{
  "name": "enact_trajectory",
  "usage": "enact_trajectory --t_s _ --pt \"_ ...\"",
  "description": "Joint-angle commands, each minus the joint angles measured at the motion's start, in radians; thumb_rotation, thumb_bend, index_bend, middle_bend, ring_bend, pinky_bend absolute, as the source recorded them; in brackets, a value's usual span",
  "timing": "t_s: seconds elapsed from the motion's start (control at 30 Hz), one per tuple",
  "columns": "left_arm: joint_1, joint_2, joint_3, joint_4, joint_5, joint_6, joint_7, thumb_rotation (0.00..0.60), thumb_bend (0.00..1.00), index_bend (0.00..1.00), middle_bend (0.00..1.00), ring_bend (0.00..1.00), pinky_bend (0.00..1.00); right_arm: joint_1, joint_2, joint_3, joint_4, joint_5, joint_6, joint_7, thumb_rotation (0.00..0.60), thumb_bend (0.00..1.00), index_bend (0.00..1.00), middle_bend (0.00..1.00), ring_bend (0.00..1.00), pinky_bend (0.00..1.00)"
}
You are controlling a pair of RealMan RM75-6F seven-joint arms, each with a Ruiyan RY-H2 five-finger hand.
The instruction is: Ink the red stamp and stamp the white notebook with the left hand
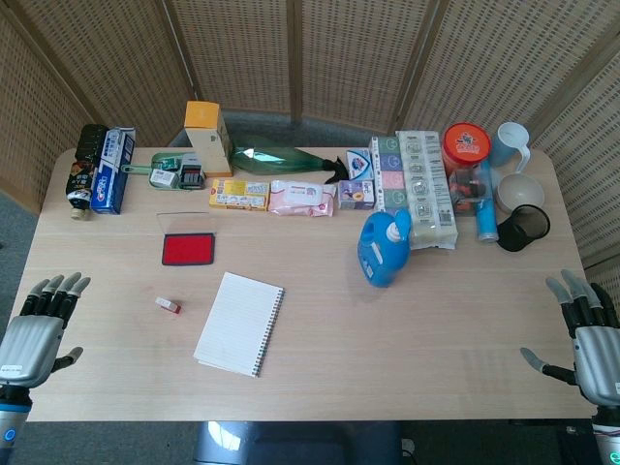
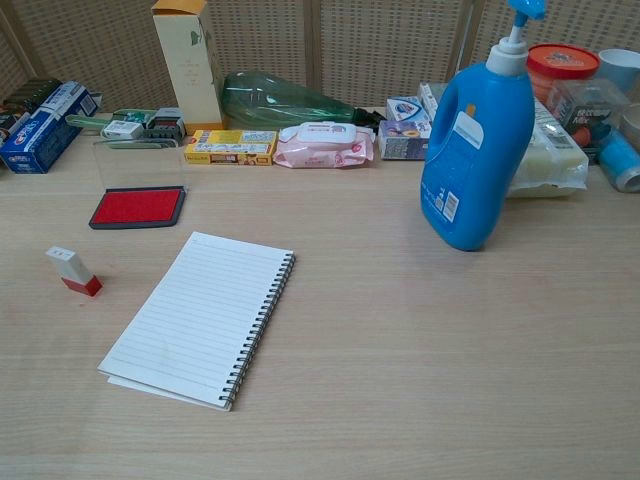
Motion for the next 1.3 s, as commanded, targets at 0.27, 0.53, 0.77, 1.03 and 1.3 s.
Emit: enact_trajectory --t_s 0.27,0.53,0.77,1.03,1.3 --pt "-0.002 -0.007 0.001 0.012 0.013 0.003 -0.008 0.6 0.06 0.0 0.0 0.0 0.05 -0.003 0.003 -0.001 0.0 -0.003 0.004 0.006 0.519 0.0 0.02 0.0 0.0 0.0" --pt "-0.013 -0.033 -0.006 0.036 0.015 -0.005 -0.008 0.6 0.07 0.0 0.23 0.39 0.2 -0.003 0.007 0.001 0.001 0.001 0.004 0.018 0.522 0.0 0.02 0.0 0.0 0.0" --pt "-0.043 -0.086 -0.025 0.078 0.006 -0.036 0.0 0.6 0.09 0.0 0.92 0.98 0.92 -0.002 0.011 0.001 0.007 0.007 -0.003 0.033 0.521 0.0 0.02 0.0 0.0 0.0" --pt "-0.109 -0.153 -0.06 0.129 -0.034 -0.12 0.065 0.6 0.12 0.09 1.0 1.0 1.0 0.0 0.008 -0.001 0.009 0.005 -0.008 0.029 0.523 0.0 0.02 0.0 0.0 0.0" --pt "-0.195 -0.219 -0.104 0.148 -0.149 -0.251 0.154 0.6 0.15 0.29 1.0 1.0 1.0 0.002 0.009 0.002 0.011 0.012 -0.012 0.032 0.52 0.0 0.02 0.0 0.0 0.0"
